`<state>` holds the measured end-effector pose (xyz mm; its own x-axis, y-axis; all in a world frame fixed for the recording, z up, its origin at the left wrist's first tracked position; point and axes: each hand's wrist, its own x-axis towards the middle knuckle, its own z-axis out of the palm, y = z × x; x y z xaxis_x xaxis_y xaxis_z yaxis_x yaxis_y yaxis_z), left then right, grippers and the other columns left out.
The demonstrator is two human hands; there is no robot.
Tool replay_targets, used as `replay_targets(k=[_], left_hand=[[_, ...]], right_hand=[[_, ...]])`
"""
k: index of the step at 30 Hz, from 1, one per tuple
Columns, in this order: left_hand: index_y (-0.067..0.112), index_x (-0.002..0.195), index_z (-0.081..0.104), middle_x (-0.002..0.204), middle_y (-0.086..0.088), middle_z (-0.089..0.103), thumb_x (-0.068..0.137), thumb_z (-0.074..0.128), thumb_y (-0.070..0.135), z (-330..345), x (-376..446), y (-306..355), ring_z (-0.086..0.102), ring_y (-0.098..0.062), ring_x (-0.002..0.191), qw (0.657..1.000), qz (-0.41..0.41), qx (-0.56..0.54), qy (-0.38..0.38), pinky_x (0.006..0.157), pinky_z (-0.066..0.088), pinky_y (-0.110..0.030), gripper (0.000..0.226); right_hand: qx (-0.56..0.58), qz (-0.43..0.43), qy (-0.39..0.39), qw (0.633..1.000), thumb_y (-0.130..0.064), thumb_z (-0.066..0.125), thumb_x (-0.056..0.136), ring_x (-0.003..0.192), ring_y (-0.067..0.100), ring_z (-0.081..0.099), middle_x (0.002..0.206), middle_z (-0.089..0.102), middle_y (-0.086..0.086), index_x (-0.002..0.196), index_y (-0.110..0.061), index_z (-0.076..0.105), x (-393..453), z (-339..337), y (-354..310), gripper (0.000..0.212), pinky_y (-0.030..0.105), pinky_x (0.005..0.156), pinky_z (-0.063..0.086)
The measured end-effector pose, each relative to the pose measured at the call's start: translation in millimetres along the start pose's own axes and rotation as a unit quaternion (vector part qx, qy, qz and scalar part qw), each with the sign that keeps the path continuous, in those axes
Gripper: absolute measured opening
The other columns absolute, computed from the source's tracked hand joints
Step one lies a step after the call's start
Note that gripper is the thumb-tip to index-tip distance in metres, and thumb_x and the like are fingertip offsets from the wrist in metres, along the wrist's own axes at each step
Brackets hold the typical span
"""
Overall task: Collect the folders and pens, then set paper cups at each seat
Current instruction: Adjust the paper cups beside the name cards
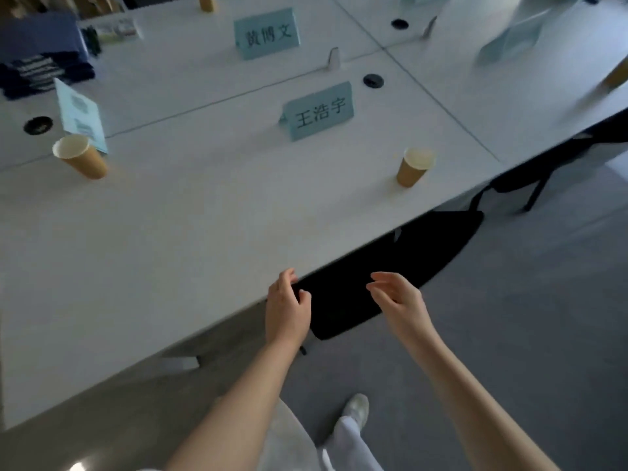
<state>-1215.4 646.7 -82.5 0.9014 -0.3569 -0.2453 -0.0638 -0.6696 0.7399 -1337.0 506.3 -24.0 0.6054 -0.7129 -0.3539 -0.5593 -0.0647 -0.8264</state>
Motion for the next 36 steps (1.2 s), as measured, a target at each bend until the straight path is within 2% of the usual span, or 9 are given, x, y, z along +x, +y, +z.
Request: replay_targets(k=[5, 8, 10, 13, 18, 24, 27, 31, 36], left_hand=[[0.012, 0.128, 0.050, 0.124, -0.004, 0.059, 0.090, 0.054, 0.011, 70, -21, 68, 0.052, -0.022, 0.117, 0.998, 0.053, 0.003, -0.017, 0.098, 0.040, -0.032, 0.039], [0.014, 0.129, 0.049, 0.126, -0.002, 0.057, 0.092, 0.053, 0.013, 99, -19, 96, 0.051, -0.020, 0.118, 0.998, 0.060, 0.009, -0.025, 0.094, 0.040, -0.028, 0.037], [0.015, 0.130, 0.048, 0.126, -0.001, 0.056, 0.094, 0.051, 0.015, 117, -9, 111, 0.050, -0.016, 0.114, 0.997, 0.064, 0.018, -0.032, 0.089, 0.039, -0.024, 0.036], [0.019, 0.133, 0.046, 0.128, 0.000, 0.054, 0.095, 0.050, 0.017, 141, 16, 131, 0.046, -0.005, 0.103, 0.998, 0.056, 0.024, -0.032, 0.085, 0.040, -0.023, 0.038], [0.010, 0.134, 0.046, 0.133, -0.009, 0.051, 0.091, 0.052, 0.010, 175, 69, 150, 0.043, -0.022, 0.125, 0.998, 0.045, 0.034, 0.011, 0.098, 0.041, -0.033, 0.044], [-0.004, 0.124, 0.055, 0.138, -0.022, 0.049, 0.078, 0.058, 0.000, 215, 145, 172, 0.040, -0.040, 0.132, 0.991, 0.048, 0.081, 0.092, 0.111, 0.031, -0.046, 0.047], [0.002, 0.135, 0.048, 0.155, -0.016, 0.033, 0.083, 0.060, 0.005, 233, 163, 184, 0.023, -0.039, 0.144, 0.989, 0.020, 0.130, 0.071, 0.116, 0.018, -0.049, 0.054], [0.016, 0.155, 0.015, 0.164, -0.003, -0.001, 0.097, 0.047, 0.028, 257, 170, 189, -0.005, -0.031, 0.150, 0.979, -0.048, 0.198, -0.011, 0.118, 0.003, -0.054, 0.067], [0.015, 0.155, 0.009, 0.164, -0.007, -0.001, 0.096, 0.035, 0.050, 282, 173, 191, -0.006, -0.034, 0.150, 0.964, -0.099, 0.248, -0.007, 0.115, 0.005, -0.061, 0.073]], right_hand=[[0.028, 0.003, 0.027, 0.999, -0.008, 0.059, 0.087, 0.093, 0.013, 0.066, 0.092, 0.070, -0.006, 0.107, -0.022, 0.062, 22, -93, 22, 0.024, 0.024, 0.078, 0.050], [0.033, 0.007, 0.041, 0.999, -0.009, 0.059, 0.086, 0.094, 0.015, 0.066, 0.088, 0.069, -0.012, 0.112, -0.019, 0.061, 45, -133, 32, 0.028, 0.032, 0.081, 0.052], [0.030, 0.007, 0.040, 0.999, -0.010, 0.059, 0.086, 0.095, 0.014, 0.066, 0.087, 0.068, -0.016, 0.114, -0.018, 0.060, 64, -152, 34, 0.029, 0.038, 0.086, 0.053], [0.025, 0.008, 0.024, 0.999, -0.012, 0.058, 0.086, 0.097, 0.012, 0.065, 0.089, 0.067, -0.017, 0.117, -0.019, 0.059, 102, -173, 36, 0.031, 0.038, 0.089, 0.052], [-0.012, 0.007, -0.013, 1.000, -0.018, 0.062, 0.086, 0.110, 0.012, 0.058, 0.113, 0.063, -0.004, 0.128, -0.019, 0.050, 174, -188, 27, 0.044, 0.031, 0.093, 0.050], [-0.090, 0.005, -0.081, 0.993, -0.030, 0.073, 0.078, 0.124, 0.017, 0.045, 0.137, 0.042, 0.000, 0.144, -0.025, 0.025, 280, -190, 13, 0.082, 0.041, 0.106, 0.040], [-0.120, -0.031, -0.123, 0.985, -0.028, 0.078, 0.075, 0.134, 0.019, 0.035, 0.146, 0.031, 0.005, 0.149, -0.020, 0.015, 314, -188, 9, 0.098, 0.035, 0.111, 0.031], [-0.134, -0.059, -0.187, 0.971, -0.024, 0.082, 0.070, 0.135, 0.022, 0.033, 0.146, 0.029, 0.006, 0.149, -0.022, 0.015, 345, -184, 8, 0.104, 0.034, 0.109, 0.028], [-0.115, -0.123, -0.226, 0.959, -0.015, 0.083, 0.066, 0.127, 0.024, 0.041, 0.138, 0.039, 0.008, 0.144, -0.016, 0.028, 376, -172, 10, 0.095, 0.031, 0.103, 0.034]])
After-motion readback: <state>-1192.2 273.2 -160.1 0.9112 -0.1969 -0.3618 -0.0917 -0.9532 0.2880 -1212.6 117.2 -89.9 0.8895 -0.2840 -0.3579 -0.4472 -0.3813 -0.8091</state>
